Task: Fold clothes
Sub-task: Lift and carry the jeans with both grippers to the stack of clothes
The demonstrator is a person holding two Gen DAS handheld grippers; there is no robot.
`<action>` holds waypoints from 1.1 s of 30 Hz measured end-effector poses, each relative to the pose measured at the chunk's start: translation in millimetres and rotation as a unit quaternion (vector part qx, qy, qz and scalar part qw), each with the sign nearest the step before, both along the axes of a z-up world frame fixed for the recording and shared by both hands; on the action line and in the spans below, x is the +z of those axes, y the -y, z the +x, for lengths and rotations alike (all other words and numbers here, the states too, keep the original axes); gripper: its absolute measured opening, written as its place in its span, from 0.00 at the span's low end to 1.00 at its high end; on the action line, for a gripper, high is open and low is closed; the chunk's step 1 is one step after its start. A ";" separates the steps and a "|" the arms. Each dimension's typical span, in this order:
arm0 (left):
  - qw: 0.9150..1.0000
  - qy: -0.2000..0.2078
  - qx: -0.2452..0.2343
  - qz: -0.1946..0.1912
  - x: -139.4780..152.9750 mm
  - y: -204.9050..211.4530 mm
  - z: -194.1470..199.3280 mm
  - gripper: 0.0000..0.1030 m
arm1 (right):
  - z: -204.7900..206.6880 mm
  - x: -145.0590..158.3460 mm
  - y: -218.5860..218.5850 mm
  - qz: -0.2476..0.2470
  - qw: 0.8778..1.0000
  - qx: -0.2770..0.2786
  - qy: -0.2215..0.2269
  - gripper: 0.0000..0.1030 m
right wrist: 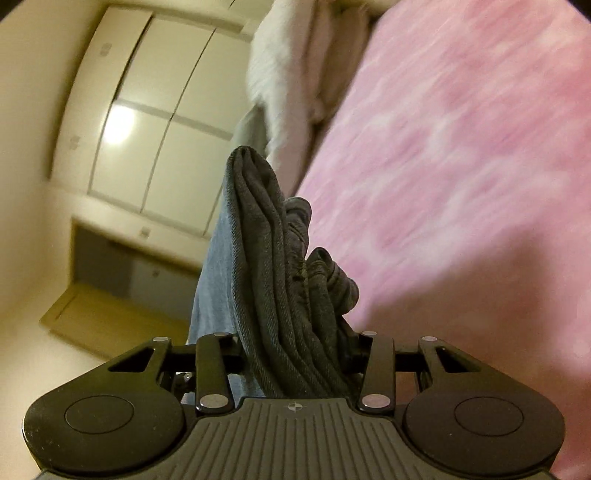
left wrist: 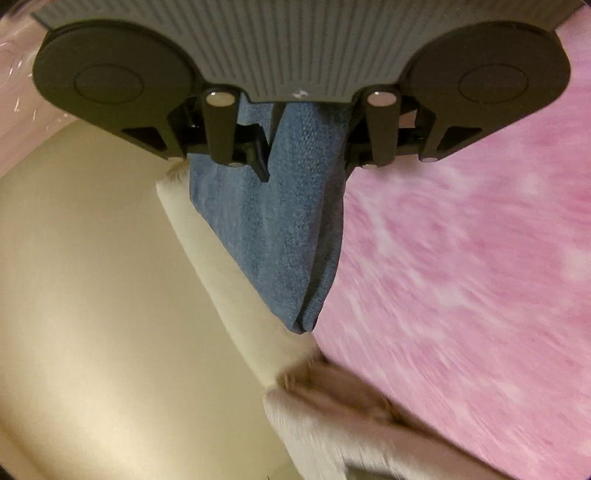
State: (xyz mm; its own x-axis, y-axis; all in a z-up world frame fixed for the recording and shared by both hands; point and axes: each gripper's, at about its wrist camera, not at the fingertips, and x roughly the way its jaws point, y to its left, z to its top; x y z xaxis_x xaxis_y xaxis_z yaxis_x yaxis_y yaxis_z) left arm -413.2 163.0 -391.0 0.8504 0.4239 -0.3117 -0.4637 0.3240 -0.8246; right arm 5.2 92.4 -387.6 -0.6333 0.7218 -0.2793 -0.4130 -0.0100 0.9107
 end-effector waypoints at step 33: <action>0.916 -0.034 0.395 -0.054 299.4 249.2 -506.6 0.29 | -563.2 245.4 -62.3 -0.065 0.922 0.379 -0.044 0.39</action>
